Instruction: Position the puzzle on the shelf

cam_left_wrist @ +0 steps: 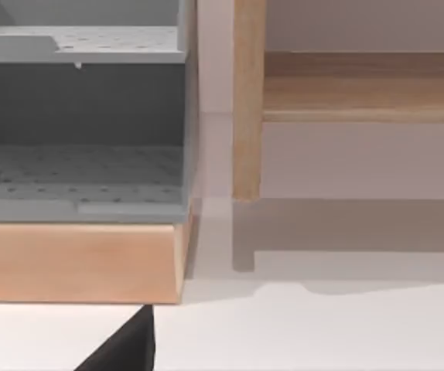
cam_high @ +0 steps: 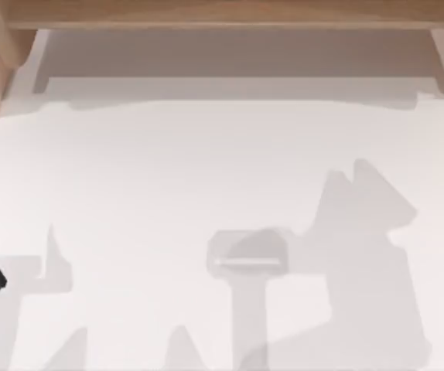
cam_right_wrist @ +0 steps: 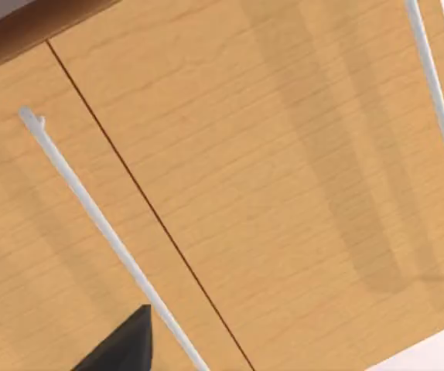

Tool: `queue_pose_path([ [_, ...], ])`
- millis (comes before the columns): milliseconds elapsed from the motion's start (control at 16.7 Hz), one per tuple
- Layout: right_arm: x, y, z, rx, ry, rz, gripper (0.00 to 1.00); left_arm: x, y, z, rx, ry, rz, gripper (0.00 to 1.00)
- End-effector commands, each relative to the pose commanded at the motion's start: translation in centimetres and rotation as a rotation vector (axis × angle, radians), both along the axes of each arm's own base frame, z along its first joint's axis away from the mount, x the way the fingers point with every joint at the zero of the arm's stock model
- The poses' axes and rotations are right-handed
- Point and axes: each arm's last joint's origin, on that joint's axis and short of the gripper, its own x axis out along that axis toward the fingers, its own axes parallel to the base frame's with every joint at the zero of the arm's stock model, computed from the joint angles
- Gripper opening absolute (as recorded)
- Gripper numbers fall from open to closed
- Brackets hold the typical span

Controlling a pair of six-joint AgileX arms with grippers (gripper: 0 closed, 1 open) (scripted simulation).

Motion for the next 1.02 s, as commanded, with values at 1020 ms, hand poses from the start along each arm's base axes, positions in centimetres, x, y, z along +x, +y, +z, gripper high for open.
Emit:
queue_pose_path([
  [1020,10.8,-8.1,-18.6,-0.442,0.194,0.089,1.0,0.0,0.0,0.0,0.0,0.0,0.0,1.0],
])
